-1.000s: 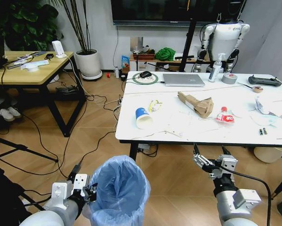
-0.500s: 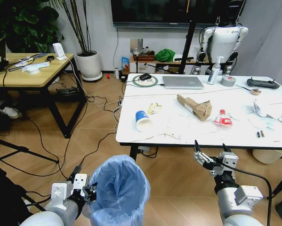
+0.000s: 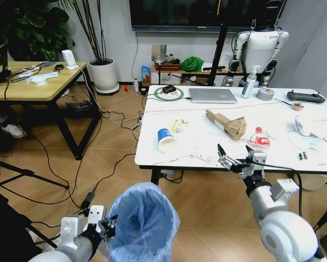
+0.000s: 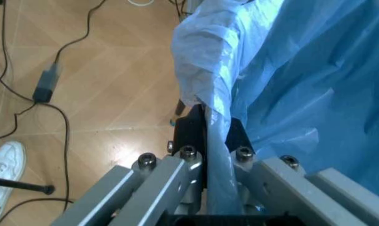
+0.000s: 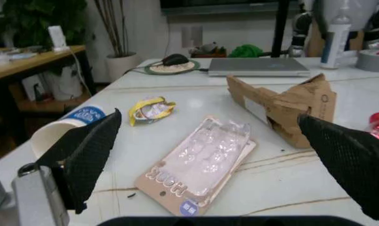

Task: Pick up the trash bin and place the trash from the table into it.

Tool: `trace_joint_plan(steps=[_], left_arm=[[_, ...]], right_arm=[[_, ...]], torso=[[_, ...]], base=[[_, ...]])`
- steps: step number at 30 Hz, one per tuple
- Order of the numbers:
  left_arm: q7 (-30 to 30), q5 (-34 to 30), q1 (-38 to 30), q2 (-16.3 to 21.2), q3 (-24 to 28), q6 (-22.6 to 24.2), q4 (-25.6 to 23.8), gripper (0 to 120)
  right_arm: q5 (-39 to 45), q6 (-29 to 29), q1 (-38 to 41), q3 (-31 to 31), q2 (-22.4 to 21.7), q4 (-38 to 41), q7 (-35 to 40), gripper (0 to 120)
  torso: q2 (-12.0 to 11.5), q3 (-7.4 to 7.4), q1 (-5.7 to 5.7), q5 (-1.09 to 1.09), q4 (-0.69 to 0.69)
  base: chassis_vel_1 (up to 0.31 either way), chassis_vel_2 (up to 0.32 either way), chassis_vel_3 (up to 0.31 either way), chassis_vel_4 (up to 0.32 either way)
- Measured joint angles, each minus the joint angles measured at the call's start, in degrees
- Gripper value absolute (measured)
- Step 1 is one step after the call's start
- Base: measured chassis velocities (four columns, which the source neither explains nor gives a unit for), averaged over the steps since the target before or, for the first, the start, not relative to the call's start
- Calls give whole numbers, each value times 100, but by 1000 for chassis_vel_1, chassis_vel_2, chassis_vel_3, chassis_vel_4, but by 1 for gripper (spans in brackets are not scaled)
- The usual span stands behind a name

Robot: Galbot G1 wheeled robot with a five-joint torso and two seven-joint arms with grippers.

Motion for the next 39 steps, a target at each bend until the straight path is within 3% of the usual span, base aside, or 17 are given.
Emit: trace_joint_plan(steps=[4,8,12,20,25,32,39], left_arm=[[-9,-16,107,-18,-18,0,0,0],[-120,-74,149,-24,-57,0,0,0],[-231,-149,160,21,-68,1,0,0],[-332,-254,118,126,-56,1,0,0],[-355,-359,60,184,-69,1,0,0],[-357,-433,-3,232,-92,1,0,0],[-358,-486,-23,278,-120,1,0,0]], right_arm=[[146,-90,492,-554,-359,-270,39,100],[462,-260,1502,-1529,-624,-660,198,100],[566,-348,2155,-2177,-606,-980,297,100],[921,-573,3279,-3308,-112,-1811,687,100],[949,-597,3698,-3462,142,-2296,787,100],[896,-581,3994,-3474,94,-2733,608,100],[1114,-609,3925,-3359,20,-2499,716,100]], torso=[[-8,-6,-5,0,2],[-17,-10,-8,-1,2],[-22,-12,-10,-1,3],[-31,-18,-15,-2,2],[-35,-20,-17,-2,3],[-39,-23,-19,-1,2],[-42,-24,-20,0,2]], base=[[0,0,0,0],[0,0,0,0],[0,0,0,0],[0,0,0,0],[0,0,0,0],[0,0,0,0],[0,0,0,0]])
